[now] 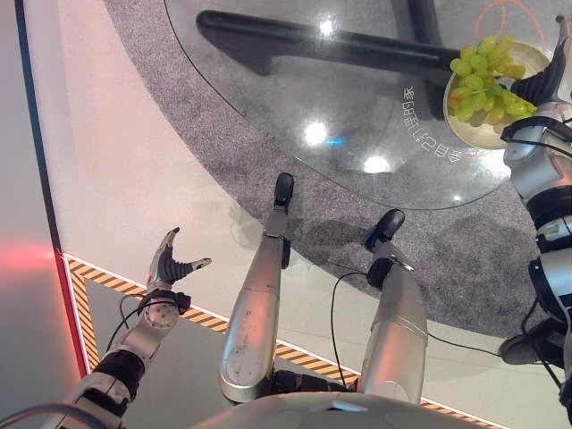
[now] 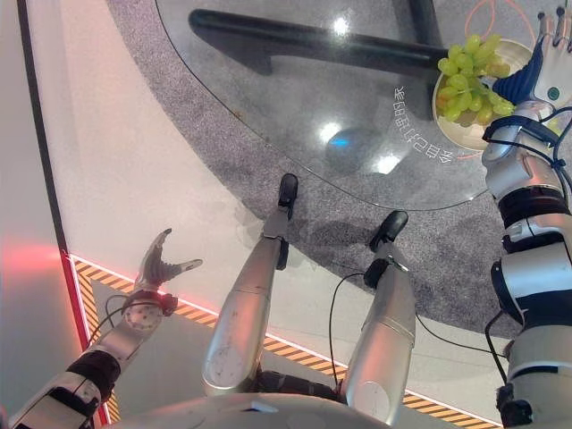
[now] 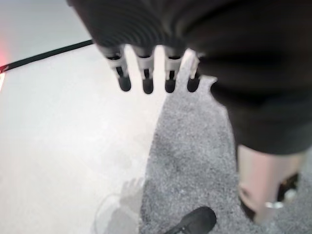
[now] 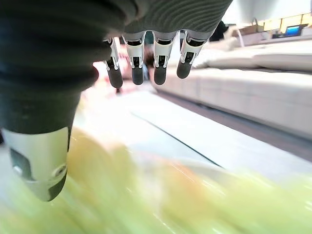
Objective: Pick up fruits into the plate
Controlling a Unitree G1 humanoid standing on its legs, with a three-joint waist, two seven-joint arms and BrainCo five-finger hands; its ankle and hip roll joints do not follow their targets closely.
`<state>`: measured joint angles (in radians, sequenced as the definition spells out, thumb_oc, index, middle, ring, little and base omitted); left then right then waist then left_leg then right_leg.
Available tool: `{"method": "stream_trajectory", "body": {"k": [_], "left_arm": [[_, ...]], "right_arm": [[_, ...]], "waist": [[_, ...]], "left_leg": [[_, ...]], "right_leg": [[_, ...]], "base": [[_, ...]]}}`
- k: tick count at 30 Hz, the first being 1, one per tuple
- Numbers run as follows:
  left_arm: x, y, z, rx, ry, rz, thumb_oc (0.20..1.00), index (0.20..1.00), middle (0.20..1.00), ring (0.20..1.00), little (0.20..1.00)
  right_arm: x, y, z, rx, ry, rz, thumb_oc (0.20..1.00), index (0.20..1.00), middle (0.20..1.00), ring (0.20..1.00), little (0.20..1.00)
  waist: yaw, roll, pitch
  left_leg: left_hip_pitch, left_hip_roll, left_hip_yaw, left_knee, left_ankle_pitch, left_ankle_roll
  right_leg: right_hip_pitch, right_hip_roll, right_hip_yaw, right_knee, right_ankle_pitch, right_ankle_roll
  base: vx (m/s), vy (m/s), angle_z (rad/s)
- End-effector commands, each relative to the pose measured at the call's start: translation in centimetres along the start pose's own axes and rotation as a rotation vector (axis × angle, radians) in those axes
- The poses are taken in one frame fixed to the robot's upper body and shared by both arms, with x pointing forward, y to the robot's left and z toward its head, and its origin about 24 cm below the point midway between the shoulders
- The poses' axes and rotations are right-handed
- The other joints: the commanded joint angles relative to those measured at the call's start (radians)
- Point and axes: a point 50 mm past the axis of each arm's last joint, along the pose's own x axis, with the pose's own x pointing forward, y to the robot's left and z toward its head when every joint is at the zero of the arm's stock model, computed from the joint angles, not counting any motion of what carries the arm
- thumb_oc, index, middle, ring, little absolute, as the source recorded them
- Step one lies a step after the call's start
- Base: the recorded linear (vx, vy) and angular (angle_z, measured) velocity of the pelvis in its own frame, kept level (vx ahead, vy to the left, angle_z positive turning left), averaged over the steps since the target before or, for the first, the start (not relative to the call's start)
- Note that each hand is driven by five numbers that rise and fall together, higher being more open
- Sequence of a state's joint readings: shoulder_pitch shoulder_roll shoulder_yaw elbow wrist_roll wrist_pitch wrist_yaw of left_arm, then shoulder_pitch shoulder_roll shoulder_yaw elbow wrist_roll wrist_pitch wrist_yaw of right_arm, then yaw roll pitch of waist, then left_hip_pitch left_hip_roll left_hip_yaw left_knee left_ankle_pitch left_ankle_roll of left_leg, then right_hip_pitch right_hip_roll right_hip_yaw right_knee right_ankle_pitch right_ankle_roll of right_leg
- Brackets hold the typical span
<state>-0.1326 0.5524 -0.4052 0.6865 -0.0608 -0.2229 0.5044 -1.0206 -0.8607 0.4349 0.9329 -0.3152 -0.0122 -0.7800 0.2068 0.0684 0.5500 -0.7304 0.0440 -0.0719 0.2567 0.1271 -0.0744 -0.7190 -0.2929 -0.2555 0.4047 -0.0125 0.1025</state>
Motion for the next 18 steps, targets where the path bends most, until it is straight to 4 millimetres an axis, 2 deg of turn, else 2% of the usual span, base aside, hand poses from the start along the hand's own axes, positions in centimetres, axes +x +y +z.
{"method": "stream_trajectory", "body": {"k": [1, 4, 5, 9, 11, 12, 14, 15, 16, 17, 18], "left_arm": [[-2.2, -1.4, -2.9, -0.020, 0.125, -0.044, 1.000, 1.000, 1.000, 1.000, 1.000], [-2.2, -1.7, -3.6, -0.019, 0.161, -0.064, 1.000, 1.000, 1.000, 1.000, 1.000], [-2.2, -1.7, -3.7, -0.017, 0.164, -0.065, 1.000, 1.000, 1.000, 1.000, 1.000], [-2.1, -2.0, -4.4, -0.005, 0.208, -0.100, 1.000, 1.000, 1.000, 1.000, 1.000], [-1.9, -2.1, -4.8, 0.025, 0.233, -0.111, 1.000, 1.000, 1.000, 1.000, 1.000], [-1.9, -2.1, -4.8, 0.028, 0.237, -0.111, 1.000, 1.000, 1.000, 1.000, 1.000], [-2.6, -2.2, -5.9, 0.045, 0.301, -0.105, 1.000, 1.000, 1.000, 1.000, 1.000], [-3.1, -2.4, -6.7, 0.046, 0.348, -0.096, 1.000, 1.000, 1.000, 1.000, 1.000], [-3.2, -2.4, -6.8, 0.048, 0.358, -0.096, 1.000, 1.000, 1.000, 1.000, 1.000], [-3.5, -2.5, -7.1, 0.051, 0.380, -0.090, 1.000, 1.000, 1.000, 1.000, 1.000], [-3.8, -2.9, -7.6, 0.054, 0.419, -0.086, 1.000, 1.000, 1.000, 1.000, 1.000]], "right_arm": [[0.0, -1.6, -0.6, 0.087, -0.050, -0.088, 1.000, 1.000, 1.000, 1.000, 1.000], [-3.2, 0.7, -0.5, 0.184, -0.067, 0.002, 1.000, 1.000, 1.000, 1.000, 1.000], [-3.5, 0.9, -0.5, 0.189, -0.068, 0.010, 1.000, 1.000, 1.000, 1.000, 1.000], [-7.3, 3.3, -0.2, 0.304, -0.047, 0.148, 1.000, 1.000, 1.000, 1.000, 1.000], [-11.3, 5.4, -0.3, 0.357, -0.006, 0.284, 1.000, 1.000, 1.000, 1.000, 1.000], [-11.6, 5.5, -0.3, 0.360, -0.003, 0.292, 1.000, 1.000, 1.000, 1.000, 1.000], [-16.1, 7.1, -0.3, 0.376, 0.028, 0.409, 1.000, 1.000, 1.000, 1.000, 1.000], [-19.2, 7.7, -0.9, 0.388, 0.055, 0.496, 1.000, 1.000, 1.000, 1.000, 1.000], [-19.9, 7.7, -1.0, 0.389, 0.060, 0.513, 1.000, 1.000, 1.000, 1.000, 1.000], [-21.4, 8.0, -1.3, 0.395, 0.078, 0.559, 1.000, 1.000, 1.000, 1.000, 1.000], [-23.8, 8.3, -1.8, 0.397, 0.111, 0.630, 1.000, 1.000, 1.000, 1.000, 1.000]], "waist": [[-0.037, 0.050, -0.030], [-0.057, 0.031, -0.030], [-0.058, 0.030, -0.030], [-0.086, 0.006, -0.030], [-0.110, -0.019, -0.030], [-0.112, -0.020, -0.030], [-0.134, -0.040, -0.089], [-0.149, -0.052, -0.137], [-0.152, -0.055, -0.147], [-0.162, -0.061, -0.175], [-0.174, -0.066, -0.214]], "left_leg": [[0.082, -0.108, 0.031, 0.005, -0.123, 0.075], [0.173, -0.100, 0.027, -0.007, -0.138, 0.074], [0.181, -0.098, 0.028, -0.009, -0.139, 0.073], [0.314, -0.080, 0.045, -0.050, -0.152, 0.066], [0.424, -0.062, 0.065, -0.088, -0.162, 0.058], [0.433, -0.061, 0.065, -0.094, -0.158, 0.058], [0.509, -0.045, 0.076, -0.141, -0.161, 0.047], [0.562, -0.037, 0.093, -0.178, -0.163, 0.042], [0.574, -0.037, 0.097, -0.183, -0.163, 0.041], [0.596, -0.034, 0.107, -0.194, -0.165, 0.040], [0.625, -0.027, 0.119, -0.209, -0.166, 0.040]], "right_leg": [[0.062, 0.153, 0.012, -0.007, -0.052, -0.039], [0.144, 0.155, 0.017, -0.016, -0.055, -0.032], [0.150, 0.155, 0.018, -0.017, -0.055, -0.031], [0.275, 0.151, 0.019, -0.061, -0.056, -0.020], [0.389, 0.146, 0.020, -0.118, -0.050, -0.012], [0.399, 0.146, 0.019, -0.127, -0.044, -0.012], [0.481, 0.139, 0.026, -0.202, -0.025, 0.000], [0.539, 0.137, 0.032, -0.254, -0.014, 0.009], [0.552, 0.138, 0.036, -0.264, -0.013, 0.010], [0.576, 0.141, 0.044, -0.280, -0.010, 0.011], [0.603, 0.143, 0.044, -0.291, -0.011, 0.012]], "base": [[-0.07, 0.027, 0.00], [0.01, 0.001, -0.01], [0.02, 0.007, -0.05], [0.01, 0.029, -0.05], [0.00, 0.030, -0.14], [0.03, 0.020, -0.17], [0.13, 0.043, -0.17], [0.14, 0.058, -0.18], [0.09, 0.060, -0.29], [0.03, 0.045, -0.39], [0.03, 0.042, -0.40]]}}
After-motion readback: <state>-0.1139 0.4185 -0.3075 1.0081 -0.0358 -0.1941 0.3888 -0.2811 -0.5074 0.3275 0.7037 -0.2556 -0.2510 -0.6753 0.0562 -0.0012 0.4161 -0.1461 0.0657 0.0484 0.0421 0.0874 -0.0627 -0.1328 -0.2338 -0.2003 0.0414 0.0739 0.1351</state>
